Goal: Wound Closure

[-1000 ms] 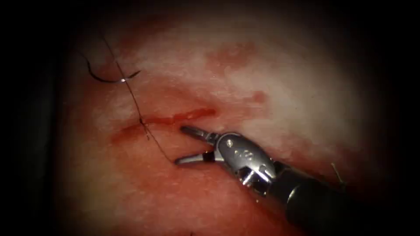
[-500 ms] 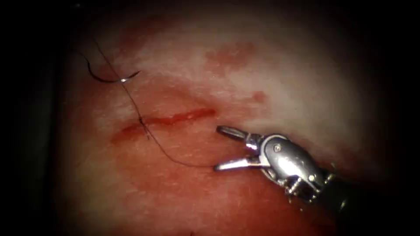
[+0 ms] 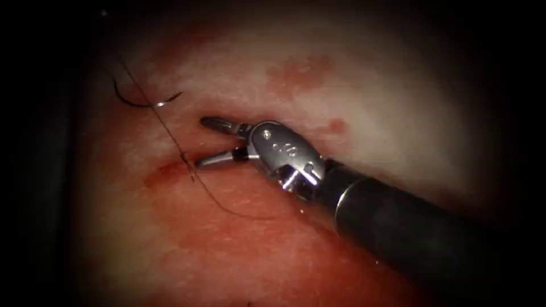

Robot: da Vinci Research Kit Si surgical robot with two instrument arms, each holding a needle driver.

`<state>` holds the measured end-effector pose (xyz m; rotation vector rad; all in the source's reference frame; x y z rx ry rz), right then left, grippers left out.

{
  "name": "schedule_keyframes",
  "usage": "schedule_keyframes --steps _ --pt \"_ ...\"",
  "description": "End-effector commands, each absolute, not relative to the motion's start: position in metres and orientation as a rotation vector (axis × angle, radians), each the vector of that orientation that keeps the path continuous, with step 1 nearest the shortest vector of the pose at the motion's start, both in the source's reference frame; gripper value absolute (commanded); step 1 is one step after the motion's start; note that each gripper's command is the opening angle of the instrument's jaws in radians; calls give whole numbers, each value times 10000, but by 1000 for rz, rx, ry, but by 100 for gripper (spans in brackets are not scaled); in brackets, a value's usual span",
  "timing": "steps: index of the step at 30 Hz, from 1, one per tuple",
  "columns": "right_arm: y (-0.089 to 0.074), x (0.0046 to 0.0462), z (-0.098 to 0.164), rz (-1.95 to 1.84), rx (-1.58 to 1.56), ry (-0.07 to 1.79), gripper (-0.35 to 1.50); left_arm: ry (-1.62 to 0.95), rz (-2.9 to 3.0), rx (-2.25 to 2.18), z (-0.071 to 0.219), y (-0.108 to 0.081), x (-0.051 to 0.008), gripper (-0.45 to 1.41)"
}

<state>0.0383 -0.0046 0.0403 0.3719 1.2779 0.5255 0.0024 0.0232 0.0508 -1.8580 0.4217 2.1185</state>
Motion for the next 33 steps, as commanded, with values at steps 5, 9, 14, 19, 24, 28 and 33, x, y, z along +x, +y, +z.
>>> schedule_keyframes --steps 5,9,14,19,24,28,33 --pt "-30 432 429 515 349 1266 146 422 2116 -1863 509 236 21 -45" --pt "-31 445 443 492 345 1247 146 422 2116 -1863 507 235 21 -45" --pt "-40 452 449 472 349 1254 146 428 2119 -1864 507 235 20 -45" --pt "-52 456 441 452 362 1265 146 448 2141 -1837 509 237 18 -45" --pt "-57 458 433 446 368 1267 146 457 2148 -1831 510 236 18 -45" --pt "-56 467 440 449 359 1265 148 460 2149 -1830 507 233 17 -45" --pt "-61 471 450 443 352 1266 148 458 2149 -1832 502 231 19 -45"
